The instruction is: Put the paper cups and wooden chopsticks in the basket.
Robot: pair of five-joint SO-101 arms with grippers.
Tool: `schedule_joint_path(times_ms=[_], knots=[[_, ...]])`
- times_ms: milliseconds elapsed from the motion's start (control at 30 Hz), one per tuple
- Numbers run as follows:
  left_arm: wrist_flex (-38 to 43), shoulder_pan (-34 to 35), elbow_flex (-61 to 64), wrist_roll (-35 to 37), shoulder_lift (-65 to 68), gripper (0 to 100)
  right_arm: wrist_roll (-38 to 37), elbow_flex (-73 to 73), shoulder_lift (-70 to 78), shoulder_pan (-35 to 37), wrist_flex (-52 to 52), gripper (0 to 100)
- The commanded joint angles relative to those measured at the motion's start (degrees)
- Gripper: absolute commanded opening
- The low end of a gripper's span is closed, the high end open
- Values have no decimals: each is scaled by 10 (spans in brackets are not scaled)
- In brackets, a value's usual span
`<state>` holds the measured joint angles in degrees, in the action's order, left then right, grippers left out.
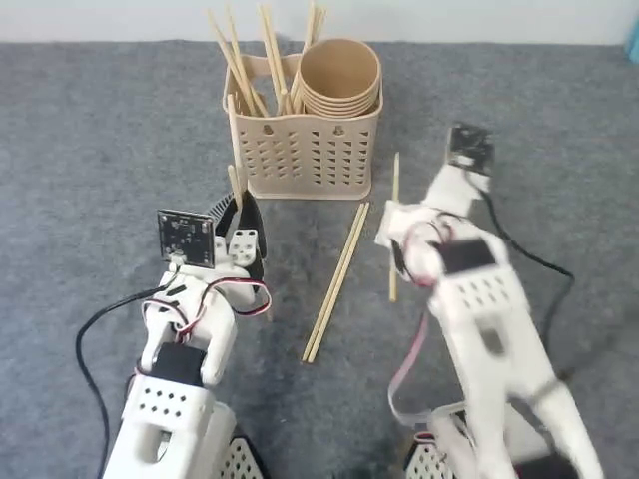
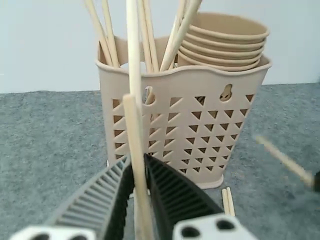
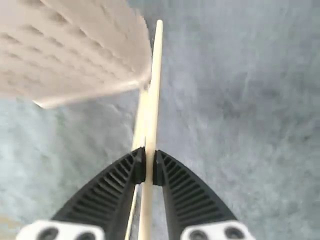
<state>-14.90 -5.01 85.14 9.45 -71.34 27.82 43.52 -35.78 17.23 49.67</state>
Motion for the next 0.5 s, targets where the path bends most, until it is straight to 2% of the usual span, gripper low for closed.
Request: schedule_joint_path(times_ms=[0,100,300,467], knots=[[20,4,-54,31,7,13,-47,15,-160,-7,4,8],[19,4,-88,74,8,13,-53,34,-245,-9,4,8],[-62,34,-217,75,9,13,-83,76,-344,-9,4,8],[-69,48,-295,65,10,13,-91,83,-393,-9,-3,8]])
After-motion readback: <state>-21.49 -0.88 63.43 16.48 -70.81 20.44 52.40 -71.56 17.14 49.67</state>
